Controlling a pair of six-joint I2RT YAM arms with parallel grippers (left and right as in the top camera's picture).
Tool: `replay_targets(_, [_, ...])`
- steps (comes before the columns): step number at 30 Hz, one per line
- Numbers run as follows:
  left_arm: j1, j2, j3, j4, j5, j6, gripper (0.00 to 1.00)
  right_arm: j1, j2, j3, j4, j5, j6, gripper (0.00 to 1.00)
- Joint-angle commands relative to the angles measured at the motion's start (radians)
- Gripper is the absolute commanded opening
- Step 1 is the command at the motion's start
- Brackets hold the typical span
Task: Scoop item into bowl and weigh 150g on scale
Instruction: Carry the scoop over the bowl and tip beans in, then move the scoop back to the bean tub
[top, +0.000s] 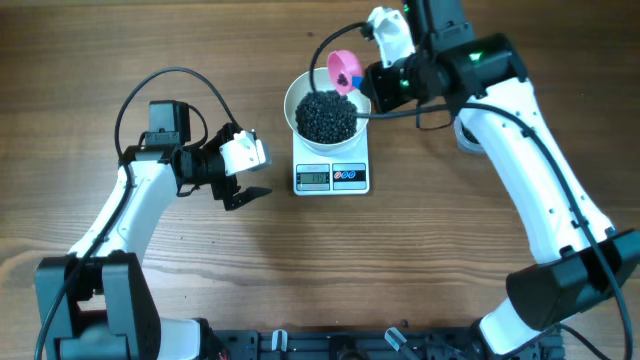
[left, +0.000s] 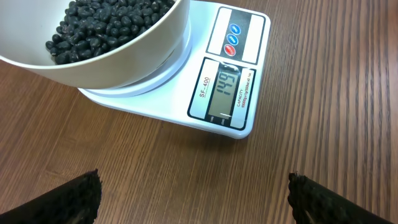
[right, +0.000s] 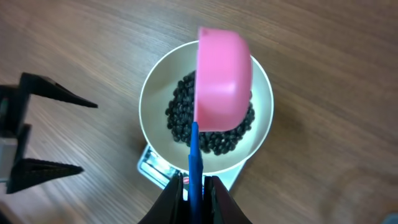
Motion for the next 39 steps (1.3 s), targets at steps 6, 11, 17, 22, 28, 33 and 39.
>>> replay_targets(6, [0.005,-0.015,-0.003,0.0,0.008,0.019,1.0,0.067,0.029,0.021,0.028,0.104,-0.173,0.04])
replay_targets(11, [0.005,-0.015,-0.003,0.0,0.008,0.019,1.0,0.103,0.053,0.02,0.031,0.153,-0.216,0.04])
replay_targets(17, [0.005,-0.015,-0.003,0.0,0.008,0.019,1.0,0.105,0.056,0.02,0.043,0.193,-0.219,0.04])
replay_targets(22, [0.005,-0.015,-0.003,0.0,0.008,0.019,1.0,0.123,0.061,0.02,0.07,0.219,-0.267,0.04])
replay_targets(28, [0.005,-0.015,-0.003,0.0,0.008,0.019,1.0,0.129,0.062,0.02,0.073,0.266,-0.268,0.04])
replay_targets(33, [0.005,-0.015,-0.003,0.0,0.008,0.019,1.0,0.129,0.062,0.02,0.073,0.266,-0.293,0.04])
replay_targets(39, [0.005,-0.015,-0.003,0.0,0.008,0.019,1.0,0.101,0.062,0.02,0.08,0.167,-0.259,0.04])
